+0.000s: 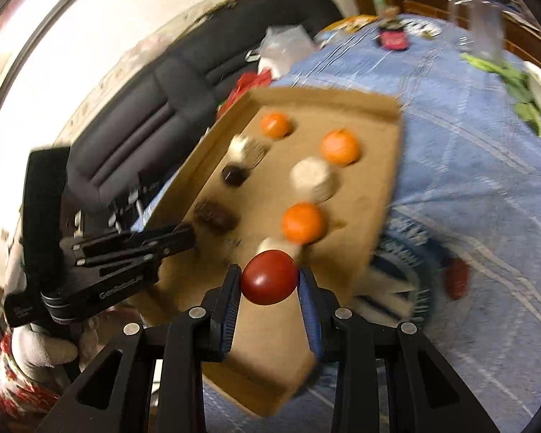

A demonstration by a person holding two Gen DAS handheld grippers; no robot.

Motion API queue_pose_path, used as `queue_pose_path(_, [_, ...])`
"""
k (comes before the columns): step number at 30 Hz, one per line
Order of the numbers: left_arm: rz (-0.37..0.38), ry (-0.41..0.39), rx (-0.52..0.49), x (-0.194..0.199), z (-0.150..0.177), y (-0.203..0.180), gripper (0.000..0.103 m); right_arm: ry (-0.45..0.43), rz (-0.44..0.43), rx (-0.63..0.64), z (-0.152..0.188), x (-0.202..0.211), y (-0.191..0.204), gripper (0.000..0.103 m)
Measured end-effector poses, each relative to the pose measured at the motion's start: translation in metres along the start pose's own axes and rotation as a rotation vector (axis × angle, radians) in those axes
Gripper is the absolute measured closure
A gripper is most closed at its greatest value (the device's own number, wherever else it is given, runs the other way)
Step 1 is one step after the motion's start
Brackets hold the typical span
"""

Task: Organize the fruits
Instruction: 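Lower the tomato and date into the box and open both grippers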

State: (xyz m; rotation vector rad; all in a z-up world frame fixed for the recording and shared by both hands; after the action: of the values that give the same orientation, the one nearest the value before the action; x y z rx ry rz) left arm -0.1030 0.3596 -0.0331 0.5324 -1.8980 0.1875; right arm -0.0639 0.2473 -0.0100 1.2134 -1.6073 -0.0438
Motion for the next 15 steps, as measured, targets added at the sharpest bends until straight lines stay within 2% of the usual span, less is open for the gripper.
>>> queue_pose_path(6, [0.027,0.011,-0.036,-0.008,-0.003,-0.003,0.080,0.057,0.061,0.022,0.008,-0.032,0.004,0.068])
queue_pose_path(12, [0.052,-0.009,-0.037,-0.002,-0.014,0.001,0.068,0.063,0.083,0.000,0.006,-0.044,-0.001,0.068])
queue_pose_path(14, [0.047,-0.031,-0.031,0.004,-0.020,0.004,0.057,0.063,0.081,-0.007,0.005,-0.045,0.000,0.067])
queue_pose_path(15, [0.039,-0.042,-0.025,0.007,-0.023,0.006,0.056,0.059,0.081,-0.005,0.005,-0.045,0.002,0.067])
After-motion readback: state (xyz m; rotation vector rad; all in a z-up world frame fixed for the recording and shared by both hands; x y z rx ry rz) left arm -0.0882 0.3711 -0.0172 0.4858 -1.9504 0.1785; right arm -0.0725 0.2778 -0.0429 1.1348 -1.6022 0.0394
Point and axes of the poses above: each gripper's, at about its wrist camera, not at the fingertips, and x roughly against the way its jaws point, y to its left, z to its underside, the point moved 9 cm from there along -x, roughly the way its jaws point, and after that the axes turned 13 degrees about -z, right-handed, at the moved point
